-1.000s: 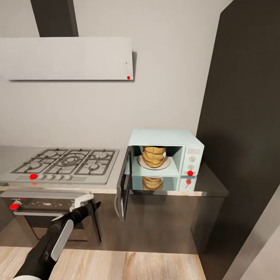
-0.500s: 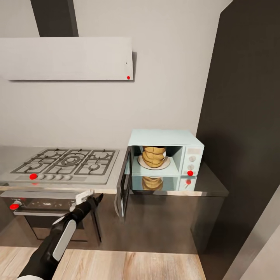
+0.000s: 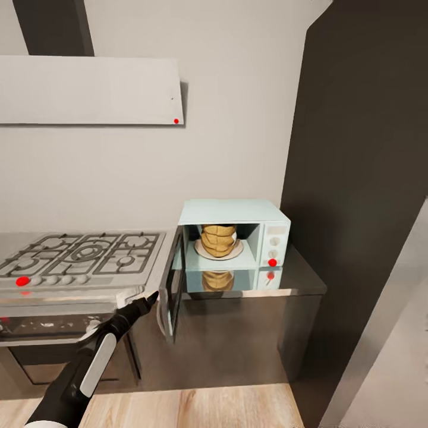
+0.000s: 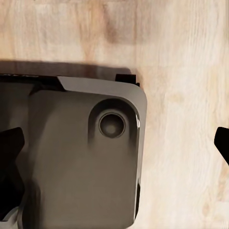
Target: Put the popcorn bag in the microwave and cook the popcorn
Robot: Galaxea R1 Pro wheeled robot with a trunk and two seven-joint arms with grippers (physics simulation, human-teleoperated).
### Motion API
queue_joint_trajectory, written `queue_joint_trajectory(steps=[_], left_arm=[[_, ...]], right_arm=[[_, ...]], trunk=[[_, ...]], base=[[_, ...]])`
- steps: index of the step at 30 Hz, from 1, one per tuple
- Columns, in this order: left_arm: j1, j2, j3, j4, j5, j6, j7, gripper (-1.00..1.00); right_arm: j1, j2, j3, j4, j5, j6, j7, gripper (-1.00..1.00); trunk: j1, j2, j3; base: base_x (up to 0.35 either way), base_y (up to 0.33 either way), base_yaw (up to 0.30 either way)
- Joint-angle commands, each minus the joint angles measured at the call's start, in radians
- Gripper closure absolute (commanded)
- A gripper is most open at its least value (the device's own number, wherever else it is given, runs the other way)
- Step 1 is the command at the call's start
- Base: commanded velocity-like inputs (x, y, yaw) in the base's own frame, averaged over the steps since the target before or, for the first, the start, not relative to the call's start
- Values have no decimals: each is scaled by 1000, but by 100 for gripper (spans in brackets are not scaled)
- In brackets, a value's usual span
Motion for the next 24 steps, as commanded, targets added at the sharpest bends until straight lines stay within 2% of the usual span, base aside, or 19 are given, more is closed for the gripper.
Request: queue_joint_trajectory(steps=[1,14,16,21,24], left_arm=[[0,0,2,-6,8,7,-2,-100],[0,-4,-4,-51,8,12,-5,-100],[0,-11,-21,-55,8,12,-5,-100],[0,-20,-116,-90,7,13,-3,-100],[0,-23,-130,-96,7,13,-3,-100]], right_arm=[[-2,0,3,3,-1,-6,3,-100],[-2,1,4,3,-1,-8,3,-100],[-2,1,3,4,-1,-8,3,-100],[-2,1,3,3,-1,-8,-1,-100],[-2,1,3,3,-1,-8,-1,-100]], trunk=[[0,-1,-1],[0,-1,9],[0,-1,11],[0,-1,14],[0,-1,17]], base=[[0,0,-216],[0,0,-199],[0,0,-167],[0,0,-148],[0,0,-138]])
